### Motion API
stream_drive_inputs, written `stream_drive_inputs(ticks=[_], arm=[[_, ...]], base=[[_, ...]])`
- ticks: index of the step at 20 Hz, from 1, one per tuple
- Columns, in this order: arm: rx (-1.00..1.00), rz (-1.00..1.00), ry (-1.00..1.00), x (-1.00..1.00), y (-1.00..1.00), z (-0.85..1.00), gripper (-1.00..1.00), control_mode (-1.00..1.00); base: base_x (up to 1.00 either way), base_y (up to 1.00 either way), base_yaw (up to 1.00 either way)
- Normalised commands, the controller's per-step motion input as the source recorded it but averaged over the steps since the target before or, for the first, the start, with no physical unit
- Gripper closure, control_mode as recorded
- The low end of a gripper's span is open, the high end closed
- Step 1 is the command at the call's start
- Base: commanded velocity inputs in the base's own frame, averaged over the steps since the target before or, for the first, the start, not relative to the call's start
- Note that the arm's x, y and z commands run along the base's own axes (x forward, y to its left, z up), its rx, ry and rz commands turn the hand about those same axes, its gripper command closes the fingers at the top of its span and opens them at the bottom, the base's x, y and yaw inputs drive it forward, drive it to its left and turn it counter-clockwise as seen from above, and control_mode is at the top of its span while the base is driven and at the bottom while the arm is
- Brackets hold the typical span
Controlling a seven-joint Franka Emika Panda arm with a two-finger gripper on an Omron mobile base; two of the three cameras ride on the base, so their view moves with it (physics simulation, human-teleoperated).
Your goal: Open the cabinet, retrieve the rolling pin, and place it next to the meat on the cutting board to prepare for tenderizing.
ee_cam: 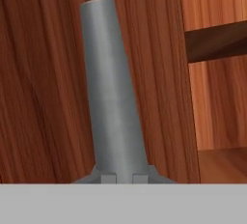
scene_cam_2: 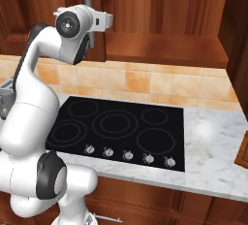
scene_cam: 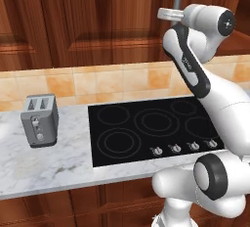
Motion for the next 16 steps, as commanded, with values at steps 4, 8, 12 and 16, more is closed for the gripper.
stream_drive_inputs(ticks=[4,8,12,16], arm=[[0.0,0.0,0.0,0.0,0.13,0.0,1.0,-1.0],[0.0,0.0,0.0,-0.03,0.43,0.0,1.0,-1.0],[0.0,0.0,0.0,-0.07,0.62,0.0,1.0,-1.0],[0.0,0.0,0.0,-0.16,0.66,0.0,1.0,-1.0]], base=[[0.0,0.0,0.0],[0.0,0.0,0.0],[0.0,0.0,0.0],[0.0,0.0,0.0]])
